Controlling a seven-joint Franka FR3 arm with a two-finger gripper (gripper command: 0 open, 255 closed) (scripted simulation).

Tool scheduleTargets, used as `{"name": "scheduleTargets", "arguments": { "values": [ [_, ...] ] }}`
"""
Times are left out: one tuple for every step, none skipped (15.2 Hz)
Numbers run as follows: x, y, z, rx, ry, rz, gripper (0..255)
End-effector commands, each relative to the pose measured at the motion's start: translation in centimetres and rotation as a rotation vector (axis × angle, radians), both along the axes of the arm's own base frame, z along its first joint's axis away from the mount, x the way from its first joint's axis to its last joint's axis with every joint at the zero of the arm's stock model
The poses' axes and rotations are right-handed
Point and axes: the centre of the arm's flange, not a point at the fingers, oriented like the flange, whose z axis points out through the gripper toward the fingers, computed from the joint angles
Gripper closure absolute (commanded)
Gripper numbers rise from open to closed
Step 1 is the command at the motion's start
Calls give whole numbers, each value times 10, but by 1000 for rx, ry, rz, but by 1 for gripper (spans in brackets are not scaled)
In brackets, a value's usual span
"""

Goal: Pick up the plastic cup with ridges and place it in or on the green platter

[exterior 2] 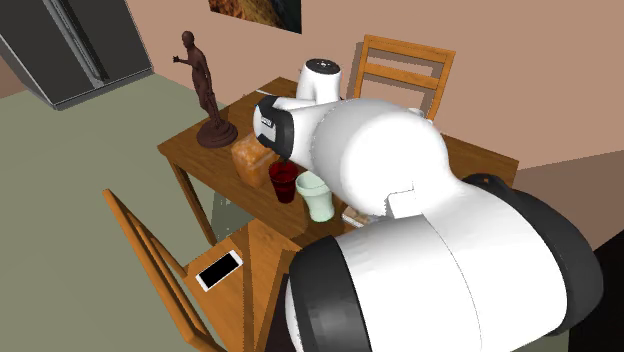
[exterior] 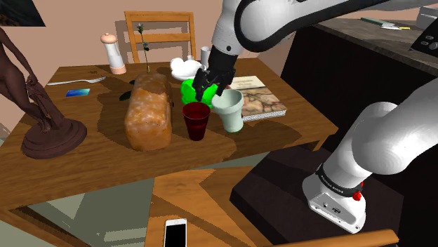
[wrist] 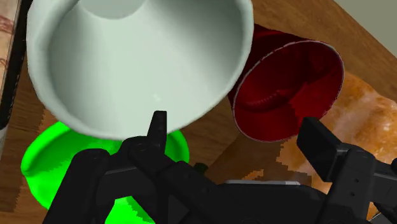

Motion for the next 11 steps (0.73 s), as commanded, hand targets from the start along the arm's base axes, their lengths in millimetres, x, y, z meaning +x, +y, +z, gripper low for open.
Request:
{"name": "scheduleTargets", "arguments": {
  "values": [
    [1,9,-22,-2,45,-2,0],
    [1,10,-27,-2,45,-2,0],
    [2,11,-32,-2,45,-2,0],
    [3,12,-37,-2,45,-2,0],
    [3,13,-42,-2,45,-2,0],
    [4,14,-47,-2,45,-2,0],
    [5,15,-53,-2,45,-2,0],
    [5,16,-55,-2,45,-2,0],
    [5,16,-55,-2,45,-2,0],
    [5,16,-55,-2,45,-2,0],
    [5,16,-56,-2,45,-2,0]
  ]
}}
